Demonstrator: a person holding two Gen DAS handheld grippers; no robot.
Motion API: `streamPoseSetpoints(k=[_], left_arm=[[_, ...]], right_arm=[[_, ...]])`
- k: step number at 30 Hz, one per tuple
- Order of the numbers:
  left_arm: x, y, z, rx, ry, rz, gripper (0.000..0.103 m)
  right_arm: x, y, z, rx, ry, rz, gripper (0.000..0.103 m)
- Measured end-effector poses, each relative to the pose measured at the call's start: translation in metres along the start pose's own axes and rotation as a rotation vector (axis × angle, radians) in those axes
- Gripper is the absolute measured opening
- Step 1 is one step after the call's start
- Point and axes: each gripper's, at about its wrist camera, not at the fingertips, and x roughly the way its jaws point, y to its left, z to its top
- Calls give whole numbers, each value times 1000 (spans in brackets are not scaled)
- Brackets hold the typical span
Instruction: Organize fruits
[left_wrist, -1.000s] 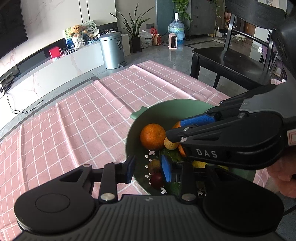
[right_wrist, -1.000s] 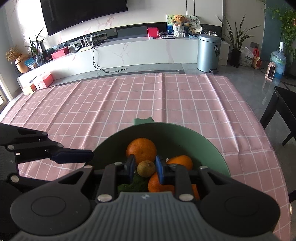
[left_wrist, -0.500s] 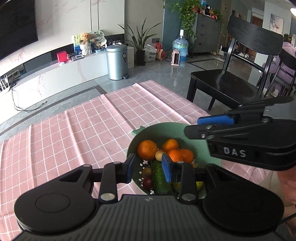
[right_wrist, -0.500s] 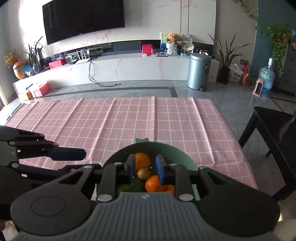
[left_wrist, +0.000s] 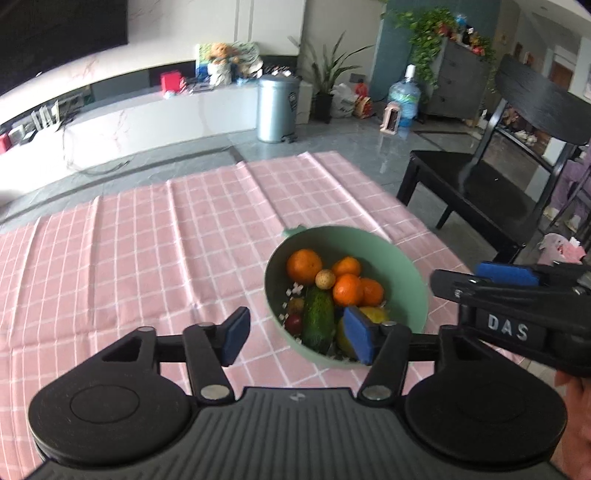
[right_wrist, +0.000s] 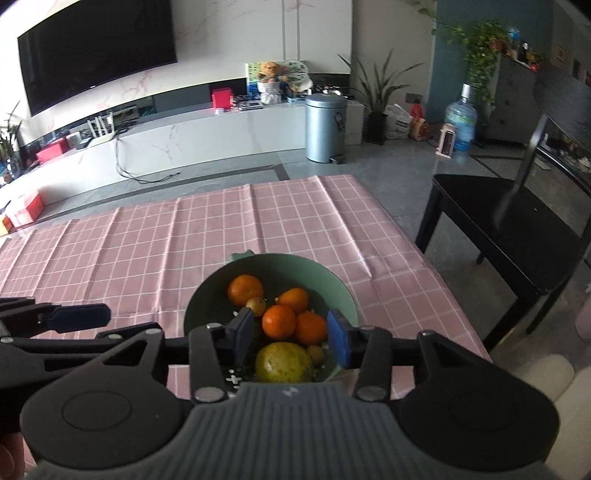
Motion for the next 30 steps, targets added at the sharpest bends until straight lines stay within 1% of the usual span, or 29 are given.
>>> streamPoseSetpoints(k=[1,2,3,7,12,30], left_arm=[[2,1,-2,-13,16,12,79],[5,0,-6,-19,30,21,80],[7,0,-10,-20,34,21,80],[10,2,-26,-26,44,21,80],[5,2,-34,-14,45,34,81],[-2,-3,-31,1,26,53,81]], right_arm=[[-1,1,-5,4,5,-17,49],[-2,1,-11,11,13,-30,54],[-2,1,-16,15,18,-33,54],[0,1,-32,40,43,-42,54],[2,3,-44,48,62,-36,54],[2,5,-45,49,65,-27,53]])
